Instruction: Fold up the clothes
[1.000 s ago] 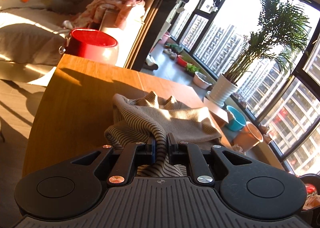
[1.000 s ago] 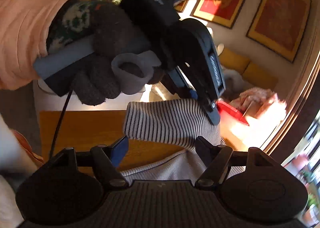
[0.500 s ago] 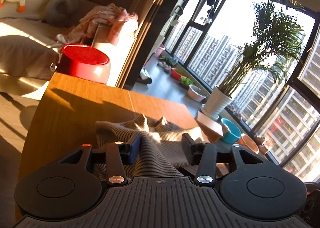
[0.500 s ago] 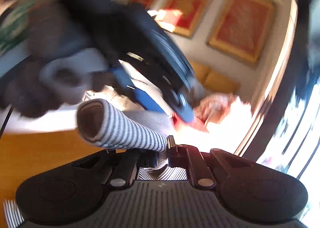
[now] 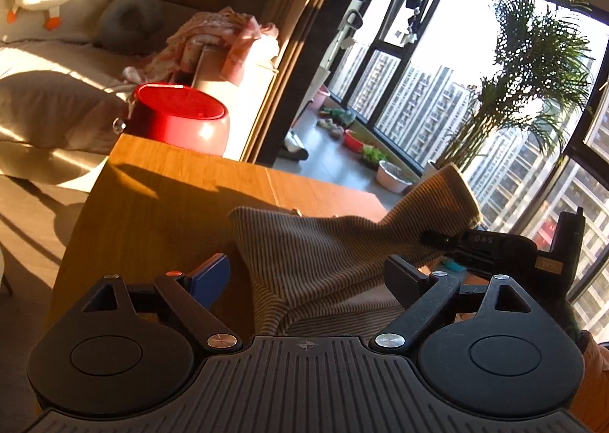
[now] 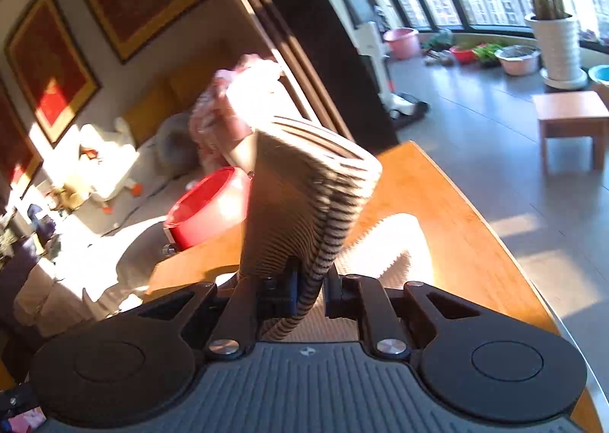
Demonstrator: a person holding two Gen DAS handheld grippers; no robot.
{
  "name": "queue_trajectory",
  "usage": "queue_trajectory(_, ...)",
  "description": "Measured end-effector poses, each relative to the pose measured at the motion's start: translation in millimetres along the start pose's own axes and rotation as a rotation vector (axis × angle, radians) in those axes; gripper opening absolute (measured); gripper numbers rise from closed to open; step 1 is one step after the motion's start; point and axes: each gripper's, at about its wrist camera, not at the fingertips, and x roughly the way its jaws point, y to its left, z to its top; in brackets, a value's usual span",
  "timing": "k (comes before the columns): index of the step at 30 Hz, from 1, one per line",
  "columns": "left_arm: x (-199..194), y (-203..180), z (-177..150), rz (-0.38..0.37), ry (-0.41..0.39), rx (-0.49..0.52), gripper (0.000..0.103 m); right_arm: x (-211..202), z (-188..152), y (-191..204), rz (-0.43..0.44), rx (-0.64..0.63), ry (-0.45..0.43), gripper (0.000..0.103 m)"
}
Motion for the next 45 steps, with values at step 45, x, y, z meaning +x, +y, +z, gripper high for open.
queue_trajectory(45,83.1,-53.5,-30.0,0.003,-0.004,0.21,0.103,36.4,29.4,-6.7,0.017,-0.279,-0.04,0.018)
